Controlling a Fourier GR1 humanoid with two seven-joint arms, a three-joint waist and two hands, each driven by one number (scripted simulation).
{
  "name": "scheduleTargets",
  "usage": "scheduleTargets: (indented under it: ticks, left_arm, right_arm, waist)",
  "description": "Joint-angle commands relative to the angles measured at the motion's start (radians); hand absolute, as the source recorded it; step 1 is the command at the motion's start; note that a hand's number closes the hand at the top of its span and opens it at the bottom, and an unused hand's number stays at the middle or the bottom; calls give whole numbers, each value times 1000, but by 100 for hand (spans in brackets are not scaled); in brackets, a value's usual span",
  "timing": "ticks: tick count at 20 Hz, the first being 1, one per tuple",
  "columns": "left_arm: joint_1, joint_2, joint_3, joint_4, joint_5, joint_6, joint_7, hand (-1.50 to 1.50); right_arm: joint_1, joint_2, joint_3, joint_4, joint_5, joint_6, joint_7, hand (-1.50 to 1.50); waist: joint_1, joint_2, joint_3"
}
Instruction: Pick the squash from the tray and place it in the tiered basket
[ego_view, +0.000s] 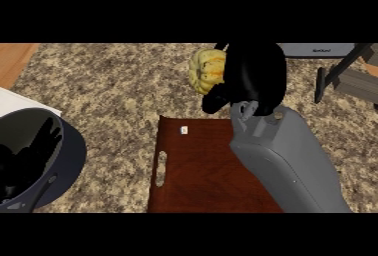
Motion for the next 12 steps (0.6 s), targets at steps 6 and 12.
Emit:
scheduleTargets:
  ticks: [6, 12]
  left_arm:
    - [45, 14, 4, 41, 13, -19, 25, 0]
    - [-4, 6, 0, 87, -4, -18, 9, 0]
  right_arm:
    - [-378, -99, -206, 54, 109, 234, 184, 150]
    - [-513, -153, -337, 191, 149, 187, 84, 150]
  waist:
    - [-10, 5, -6]
    - [-5, 18, -5]
